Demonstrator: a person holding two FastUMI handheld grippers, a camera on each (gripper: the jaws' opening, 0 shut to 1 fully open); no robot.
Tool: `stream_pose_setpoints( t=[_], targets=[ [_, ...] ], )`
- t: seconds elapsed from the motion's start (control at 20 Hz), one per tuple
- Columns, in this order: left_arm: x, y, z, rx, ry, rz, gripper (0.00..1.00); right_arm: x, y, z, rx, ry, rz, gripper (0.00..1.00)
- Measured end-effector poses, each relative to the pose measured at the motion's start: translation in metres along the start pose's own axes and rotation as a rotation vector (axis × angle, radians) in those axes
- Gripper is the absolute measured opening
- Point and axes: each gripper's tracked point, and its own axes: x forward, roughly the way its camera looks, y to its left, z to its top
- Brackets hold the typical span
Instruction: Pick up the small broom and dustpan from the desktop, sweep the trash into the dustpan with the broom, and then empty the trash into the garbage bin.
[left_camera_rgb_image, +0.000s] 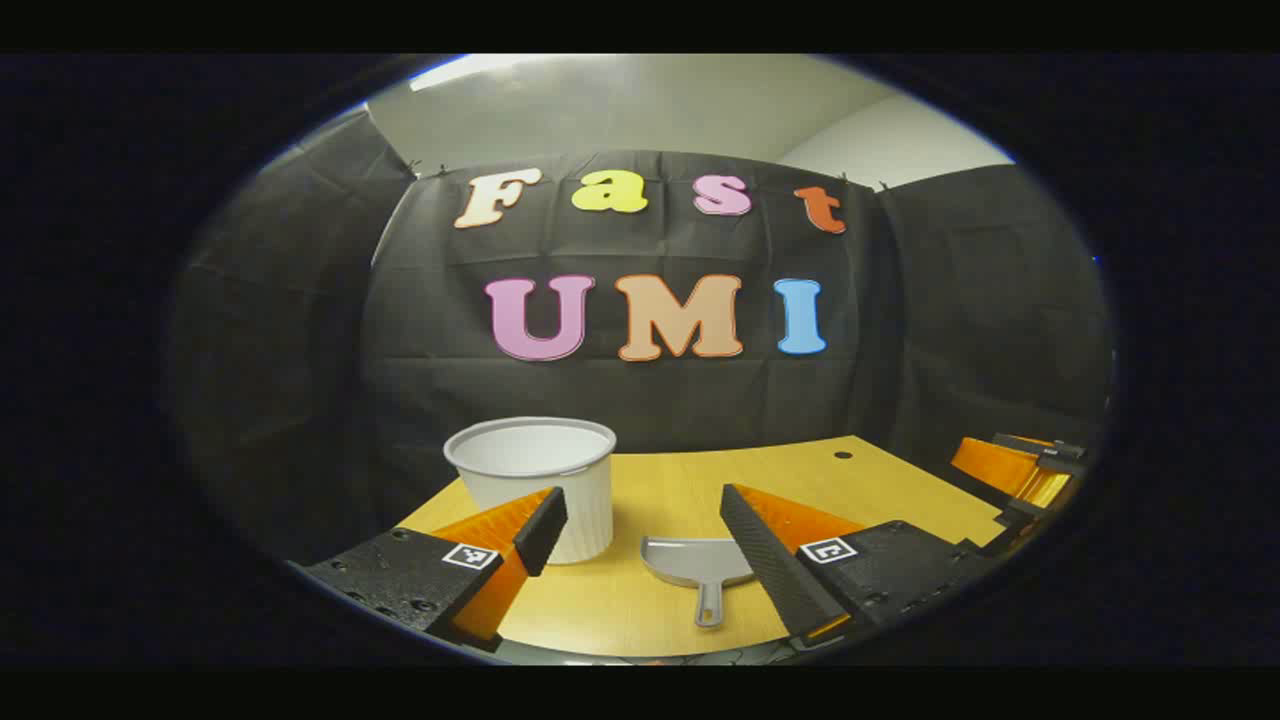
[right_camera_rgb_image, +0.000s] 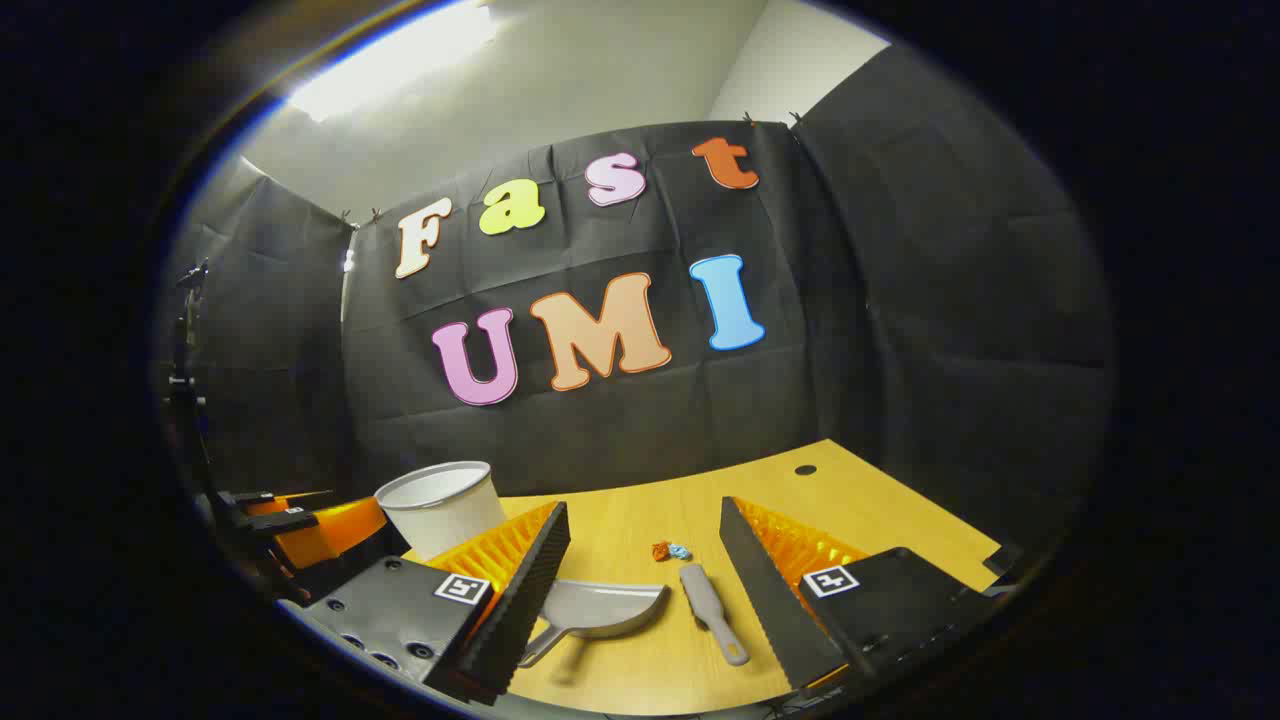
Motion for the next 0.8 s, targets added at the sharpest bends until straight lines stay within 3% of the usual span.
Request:
stream_pose_setpoints(
  t=[0.3,0.55,0.8],
  targets=[
    [-0.003,-0.007,-0.009,0.057,0.025,0.021,0.94,0.003,-0.005,-0.016,0.039,0.07,0.018,0.98],
    [0.0,-0.022,-0.021,0.031,0.057,-0.026,0.94,0.003,-0.013,-0.021,0.038,0.091,0.005,0.97],
    [-0.001,-0.008,-0.033,-0.002,0.096,-0.012,0.94,0.009,-0.007,-0.021,0.046,0.083,0.003,0.97]
  ],
)
